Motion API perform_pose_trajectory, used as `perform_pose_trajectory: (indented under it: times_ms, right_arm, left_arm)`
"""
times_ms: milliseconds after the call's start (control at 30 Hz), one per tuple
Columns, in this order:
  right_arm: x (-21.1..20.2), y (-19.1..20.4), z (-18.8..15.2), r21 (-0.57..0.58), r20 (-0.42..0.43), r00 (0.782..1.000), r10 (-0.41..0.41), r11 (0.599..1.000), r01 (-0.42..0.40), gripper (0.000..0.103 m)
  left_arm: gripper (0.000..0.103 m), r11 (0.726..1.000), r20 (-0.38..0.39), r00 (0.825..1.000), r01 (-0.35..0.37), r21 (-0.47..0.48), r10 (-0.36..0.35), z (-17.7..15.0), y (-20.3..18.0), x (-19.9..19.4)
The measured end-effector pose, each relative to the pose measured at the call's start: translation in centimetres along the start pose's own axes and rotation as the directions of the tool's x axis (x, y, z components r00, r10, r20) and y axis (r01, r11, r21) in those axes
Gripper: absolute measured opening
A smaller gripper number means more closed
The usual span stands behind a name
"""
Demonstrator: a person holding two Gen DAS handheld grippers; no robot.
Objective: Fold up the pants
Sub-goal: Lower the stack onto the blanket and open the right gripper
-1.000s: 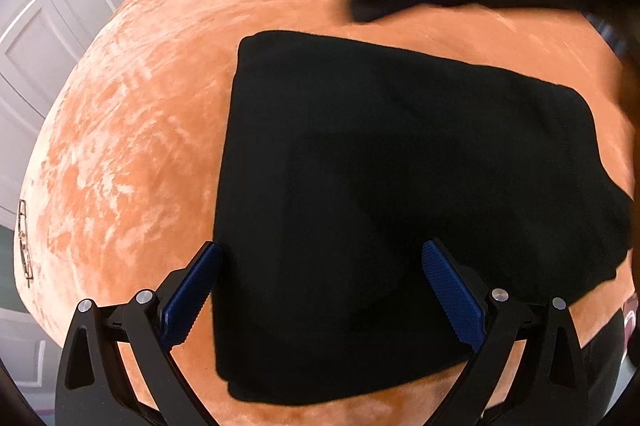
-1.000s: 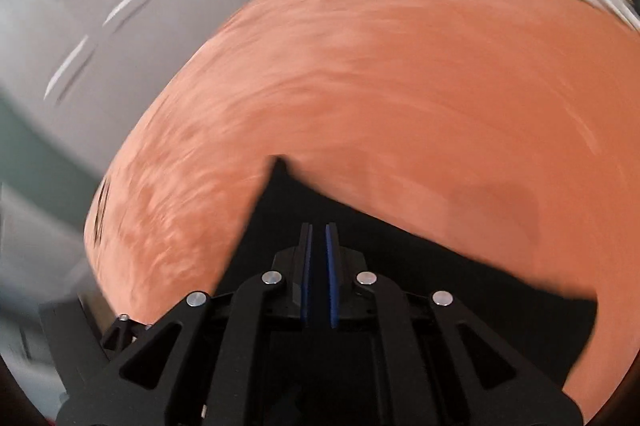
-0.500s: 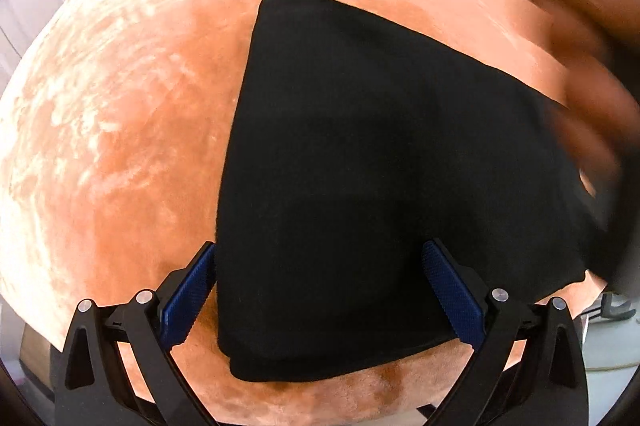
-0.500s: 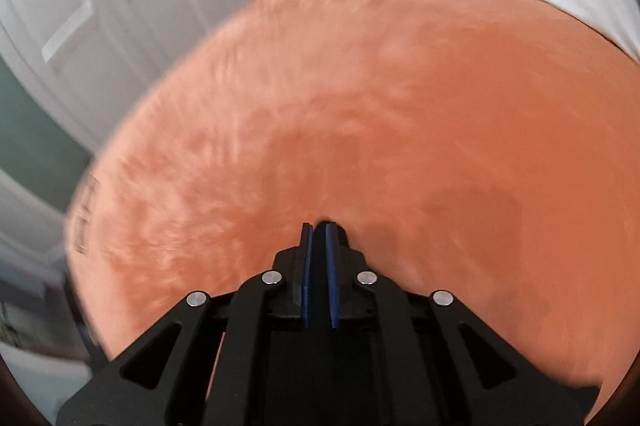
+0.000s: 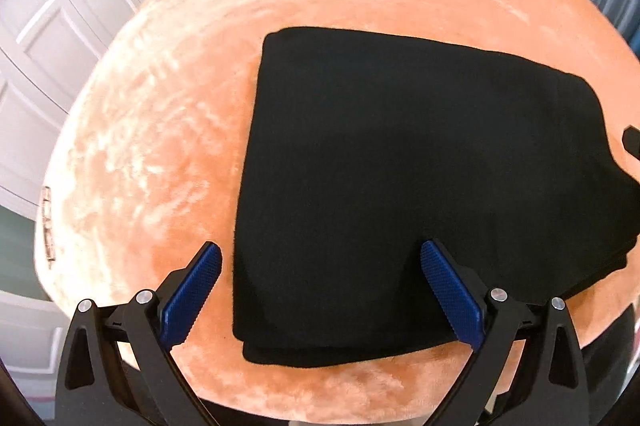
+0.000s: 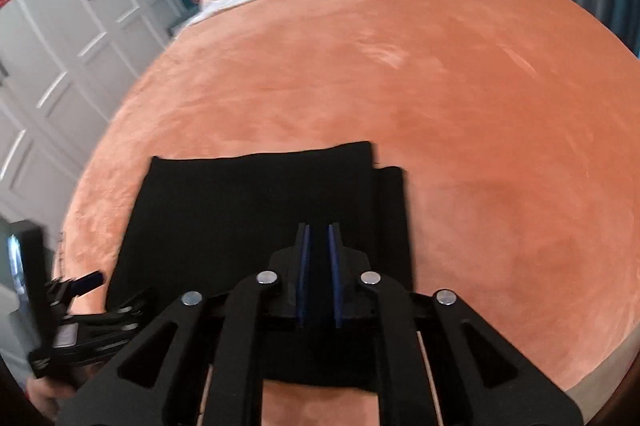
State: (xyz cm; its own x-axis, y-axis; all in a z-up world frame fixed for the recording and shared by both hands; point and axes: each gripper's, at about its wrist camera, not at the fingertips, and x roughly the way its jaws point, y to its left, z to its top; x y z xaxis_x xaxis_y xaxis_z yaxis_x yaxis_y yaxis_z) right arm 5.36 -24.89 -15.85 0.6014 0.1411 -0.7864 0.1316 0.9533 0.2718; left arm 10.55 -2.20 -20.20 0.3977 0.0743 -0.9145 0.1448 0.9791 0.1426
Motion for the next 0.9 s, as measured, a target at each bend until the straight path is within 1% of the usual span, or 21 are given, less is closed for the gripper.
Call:
perform_pose_trajectory:
  times_ms: [33, 67, 100, 133, 200, 233, 267, 300, 333, 367, 400, 467, 500, 533, 600, 633, 667, 700, 733, 800, 900]
  right_arm:
    - [0.5, 0.2, -0.5, -0.016, -0.018, 1.0, 0.003, 1.0, -0.003, 0.017]
    - [1.2, -0.2, -1.0, -0.024, -0.039, 0.999, -0.017, 1.0, 0.016, 0.016]
    - [2.4, -1.0, -2.0, -0.038, -0.07, 0.995, -0.074, 0.997, 0.072, 0.016]
    - [2.6, -1.8, -2.8, -0.043, -0.064, 0.994, -0.085, 0.996, 0.083, 0.017]
    - [1.0, -2.4, -3.2, 0.022, -0.038, 0.999, -0.036, 0.999, 0.037, 0.019]
    - [-0.2, -2.8, -3.2, 0.039, -0.026, 1.0, -0.017, 0.999, 0.018, 0.021]
    - [-0.9, -2.6, -3.3, 0.032, -0.011, 1.0, 0.0, 0.999, 0.001, 0.022]
    - [-1.4, -2.4, -3.5, 0.005, -0.013, 1.0, -0.002, 1.0, 0.002, 0.022]
    - [-0.9, -2.4, -4.1, -0.021, -0.035, 0.999, -0.019, 1.0, 0.018, 0.021]
    - [-0.6, -2.7, -4.3, -0.03, -0.049, 0.998, -0.03, 0.999, 0.028, 0.027]
    - [0.6, -3.1, -4.9, -0.026, -0.068, 0.997, -0.043, 0.999, 0.042, 0.031]
    - [0.5, -3.8, -5.1, 0.052, -0.071, 0.997, 0.004, 0.999, 0.0, 0.031]
    - [-0.5, -4.0, -4.8, 0.091, -0.059, 0.998, 0.028, 0.996, -0.022, 0.032]
    - [-1.5, -3.8, -4.6, 0.092, -0.038, 0.999, 0.037, 0.995, -0.033, 0.032]
    - [-2.5, -2.7, -4.4, 0.049, -0.012, 0.999, 0.05, 0.998, -0.05, 0.032]
    - [-2.3, -2.4, -4.4, 0.027, -0.023, 0.999, 0.045, 0.999, -0.044, 0.031]
    - [-1.9, -2.4, -4.6, 0.008, -0.042, 0.999, 0.015, 1.0, -0.015, 0.032]
    - [-1.5, -2.6, -4.9, 0.008, -0.058, 0.998, -0.001, 1.0, 0.001, 0.033]
    - [-1.4, -3.1, -5.2, 0.028, -0.073, 0.997, 0.005, 1.0, -0.003, 0.033]
    - [-2.2, -3.6, -5.7, 0.067, -0.065, 0.997, 0.028, 0.997, -0.024, 0.033]
    - [-3.0, -2.2, -5.4, 0.014, -0.037, 0.999, 0.01, 1.0, -0.009, 0.033]
  left_arm:
    - [0.098, 1.0, -0.001, 1.0, -0.012, 0.0, 0.012, 0.0, -0.2, -0.1]
    - [0.098, 1.0, -0.001, 1.0, -0.023, -0.001, 0.023, -0.1, -0.4, -0.4]
    - [0.098, 1.0, 0.0, 1.0, -0.022, 0.0, 0.022, -0.1, -0.7, -0.5]
    - [0.098, 1.0, -0.001, 1.0, -0.023, 0.003, 0.023, -0.4, -0.7, -0.8]
    - [0.098, 0.999, 0.002, 0.999, -0.049, 0.013, 0.049, -0.1, -1.1, -0.6]
    - [0.098, 0.998, 0.003, 0.998, -0.056, 0.016, 0.056, -0.5, -1.0, -0.8]
    - [0.098, 0.998, 0.002, 0.998, -0.061, 0.015, 0.061, -1.2, -0.5, -1.0]
    - [0.098, 0.998, 0.002, 0.998, -0.064, 0.013, 0.064, -1.2, -0.4, -1.1]
    - [0.098, 0.997, 0.002, 0.998, -0.07, 0.012, 0.07, -1.3, -0.5, -1.2]
    - [0.098, 0.997, 0.0, 0.997, -0.074, 0.013, 0.074, -1.3, -0.5, -1.2]
    - [0.098, 0.997, -0.001, 0.997, -0.079, 0.016, 0.079, -1.2, -0.7, -1.3]
    - [0.098, 0.995, 0.003, 0.995, -0.096, 0.031, 0.095, -1.3, -1.0, -1.5]
    - [0.098, 0.994, 0.009, 0.994, -0.105, 0.041, 0.105, -1.5, -1.1, -1.7]
    - [0.098, 0.993, 0.011, 0.994, -0.112, 0.044, 0.112, -1.6, -1.1, -1.8]
    - [0.098, 0.993, 0.008, 0.993, -0.115, 0.033, 0.115, -1.9, -1.1, -2.2]
    - [0.098, 0.993, 0.006, 0.994, -0.112, 0.024, 0.112, -2.0, -0.9, -2.3]
    - [0.098, 0.994, 0.005, 0.994, -0.107, 0.014, 0.107, -2.2, -0.7, -2.6]
    - [0.098, 0.994, 0.004, 0.994, -0.105, 0.011, 0.105, -2.3, -0.4, -2.5]
    - [0.098, 0.994, 0.002, 0.994, -0.108, 0.008, 0.108, -2.5, -0.2, -2.7]
    - [0.098, 0.993, 0.002, 0.993, -0.118, 0.004, 0.118, -2.5, 0.4, -2.8]
    - [0.098, 0.993, -0.007, 0.993, -0.119, -0.019, 0.119, -2.8, 1.2, -2.7]
